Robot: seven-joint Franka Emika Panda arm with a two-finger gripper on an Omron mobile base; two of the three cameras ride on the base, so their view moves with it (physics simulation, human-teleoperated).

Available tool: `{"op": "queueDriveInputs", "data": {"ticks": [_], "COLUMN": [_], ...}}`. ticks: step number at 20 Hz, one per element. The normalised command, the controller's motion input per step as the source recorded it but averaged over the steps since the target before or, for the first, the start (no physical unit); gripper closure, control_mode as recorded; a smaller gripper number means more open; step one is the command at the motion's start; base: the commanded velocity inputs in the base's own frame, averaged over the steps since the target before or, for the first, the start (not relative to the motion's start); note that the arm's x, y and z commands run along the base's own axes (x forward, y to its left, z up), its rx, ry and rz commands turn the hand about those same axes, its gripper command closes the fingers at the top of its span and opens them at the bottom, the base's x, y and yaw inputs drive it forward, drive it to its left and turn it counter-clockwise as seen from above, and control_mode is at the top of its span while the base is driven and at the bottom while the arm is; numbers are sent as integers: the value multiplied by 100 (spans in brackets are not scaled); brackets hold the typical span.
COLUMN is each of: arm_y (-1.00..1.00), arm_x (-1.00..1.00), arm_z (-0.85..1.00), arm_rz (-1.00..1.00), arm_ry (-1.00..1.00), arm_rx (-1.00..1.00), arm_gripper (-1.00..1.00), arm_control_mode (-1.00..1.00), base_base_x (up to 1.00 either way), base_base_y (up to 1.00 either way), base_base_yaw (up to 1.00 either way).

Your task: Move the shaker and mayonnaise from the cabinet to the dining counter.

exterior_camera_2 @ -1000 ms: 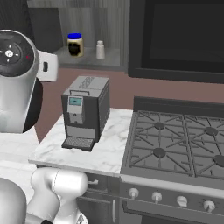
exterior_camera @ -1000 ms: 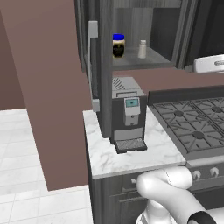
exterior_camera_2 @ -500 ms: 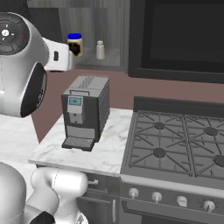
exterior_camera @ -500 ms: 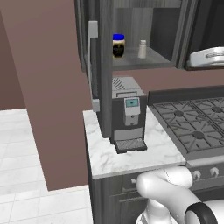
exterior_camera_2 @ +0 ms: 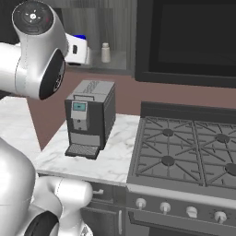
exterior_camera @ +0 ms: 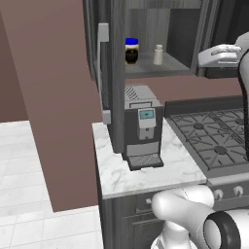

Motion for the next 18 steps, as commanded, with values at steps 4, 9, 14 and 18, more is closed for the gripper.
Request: {"op": "queueDriveInputs", "data": {"ticks": [4,9,14,18], "arm_y": [5,0,0,0], "arm_x": [64,61,49,51], "arm_z": [-26,-17,0,0], "arm_rz": [-9,-7,-5,-3], "arm_ry": [0,0,-1,0], "arm_rx": [-2,-2,-3,0], "arm_gripper": [-100,-100,-100,-100], "arm_control_mode": [-100,-100,-100,-100], "base_base_x": [0,0,0,0], "base_base_y": [0,0,0,0], "base_base_yaw": [0,0,0,0]}}
